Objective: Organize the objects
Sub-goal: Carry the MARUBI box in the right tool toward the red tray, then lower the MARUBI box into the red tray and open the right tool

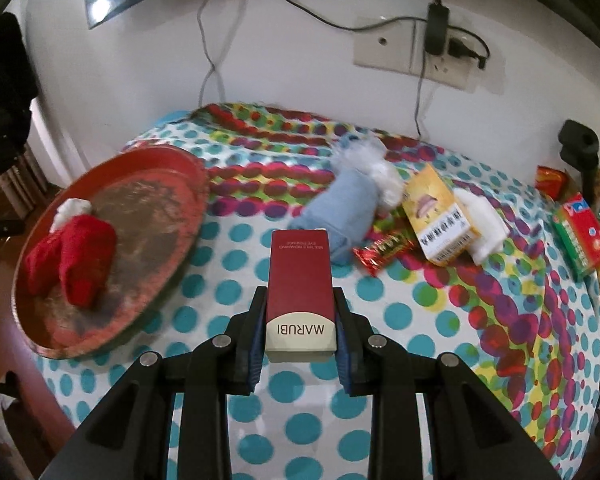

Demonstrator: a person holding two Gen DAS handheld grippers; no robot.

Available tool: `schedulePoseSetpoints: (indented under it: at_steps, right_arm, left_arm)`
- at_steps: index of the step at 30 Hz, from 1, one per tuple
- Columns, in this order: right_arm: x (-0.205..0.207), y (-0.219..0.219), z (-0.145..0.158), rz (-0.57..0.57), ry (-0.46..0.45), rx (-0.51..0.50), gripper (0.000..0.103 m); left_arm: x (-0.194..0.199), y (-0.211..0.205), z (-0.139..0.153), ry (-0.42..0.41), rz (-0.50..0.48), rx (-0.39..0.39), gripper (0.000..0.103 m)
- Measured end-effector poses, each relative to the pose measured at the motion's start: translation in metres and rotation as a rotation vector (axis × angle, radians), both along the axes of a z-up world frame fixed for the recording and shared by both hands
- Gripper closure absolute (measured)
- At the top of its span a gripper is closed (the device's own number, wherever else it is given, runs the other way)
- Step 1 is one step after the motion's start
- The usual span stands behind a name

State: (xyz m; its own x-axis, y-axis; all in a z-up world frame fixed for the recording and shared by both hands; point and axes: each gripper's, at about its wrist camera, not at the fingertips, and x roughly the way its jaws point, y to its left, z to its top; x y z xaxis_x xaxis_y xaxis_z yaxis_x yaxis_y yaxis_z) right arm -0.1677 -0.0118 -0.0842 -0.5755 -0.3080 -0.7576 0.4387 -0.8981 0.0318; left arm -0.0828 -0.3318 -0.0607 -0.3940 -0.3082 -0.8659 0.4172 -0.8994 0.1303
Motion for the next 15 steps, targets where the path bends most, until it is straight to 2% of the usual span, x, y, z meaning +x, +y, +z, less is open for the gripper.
schedulePoseSetpoints:
  at_steps: [15]
  right_arm:
    - [0.006, -0.092, 0.012, 0.179, 0.009, 0.019, 0.076]
  left_arm:
    - [0.005, -0.022, -0.006, -0.019, 0.054, 0.011, 0.046]
